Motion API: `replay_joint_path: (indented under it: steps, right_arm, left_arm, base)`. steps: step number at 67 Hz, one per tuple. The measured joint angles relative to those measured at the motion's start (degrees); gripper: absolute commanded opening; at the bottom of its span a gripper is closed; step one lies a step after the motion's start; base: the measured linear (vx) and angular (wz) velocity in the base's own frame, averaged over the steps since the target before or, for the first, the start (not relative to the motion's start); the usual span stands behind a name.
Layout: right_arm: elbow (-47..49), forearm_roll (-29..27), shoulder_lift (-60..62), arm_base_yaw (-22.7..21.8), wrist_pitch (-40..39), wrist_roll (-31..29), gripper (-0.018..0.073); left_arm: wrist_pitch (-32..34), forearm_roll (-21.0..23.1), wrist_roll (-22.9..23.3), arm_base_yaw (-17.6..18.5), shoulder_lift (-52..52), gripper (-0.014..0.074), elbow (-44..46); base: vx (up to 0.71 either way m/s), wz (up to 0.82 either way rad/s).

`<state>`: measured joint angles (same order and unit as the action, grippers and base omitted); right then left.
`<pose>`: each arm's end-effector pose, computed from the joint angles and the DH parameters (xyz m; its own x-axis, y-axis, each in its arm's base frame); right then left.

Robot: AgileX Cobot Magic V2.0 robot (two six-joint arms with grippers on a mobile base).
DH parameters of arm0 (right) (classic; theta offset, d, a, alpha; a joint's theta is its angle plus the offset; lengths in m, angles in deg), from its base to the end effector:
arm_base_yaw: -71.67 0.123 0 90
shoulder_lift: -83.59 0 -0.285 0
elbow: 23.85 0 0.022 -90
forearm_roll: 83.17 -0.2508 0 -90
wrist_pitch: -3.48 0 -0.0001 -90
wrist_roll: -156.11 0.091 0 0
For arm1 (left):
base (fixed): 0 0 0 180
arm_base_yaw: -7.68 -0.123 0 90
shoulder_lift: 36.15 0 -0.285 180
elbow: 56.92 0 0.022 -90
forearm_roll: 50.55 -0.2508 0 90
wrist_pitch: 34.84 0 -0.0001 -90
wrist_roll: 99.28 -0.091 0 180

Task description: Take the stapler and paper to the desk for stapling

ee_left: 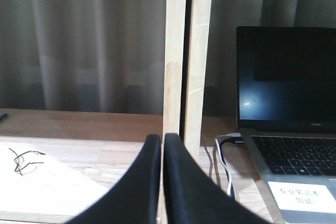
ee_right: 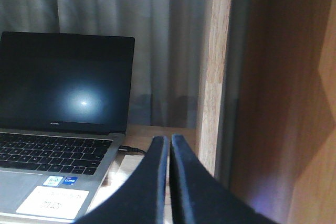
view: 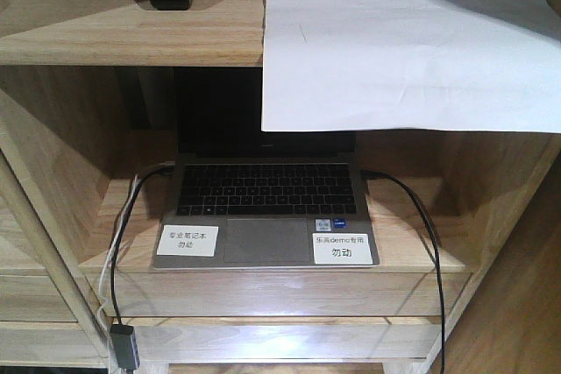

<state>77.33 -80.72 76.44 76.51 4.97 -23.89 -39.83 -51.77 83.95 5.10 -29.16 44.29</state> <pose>0.0566 0.0047 0.2020 0.0477 -0.0388 -0.9981 -0.0813 0.9958 -0.0426 0.0565 0.0027 0.1968 -0.0117 -0.0357 -0.9993 -0.0473 0.9983 -0.0351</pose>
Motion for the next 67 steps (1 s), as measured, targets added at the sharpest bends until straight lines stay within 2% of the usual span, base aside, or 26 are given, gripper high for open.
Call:
replay_joint_path:
  steps: [67]
  right_arm:
    - [0.0, 0.0, 0.0, 0.0, 0.0, 0.0, -0.0009]
  left_arm:
    - [0.0, 0.0, 0.0, 0.0, 0.0, -0.0006, 0.0]
  base:
    - [0.0, 0.0]
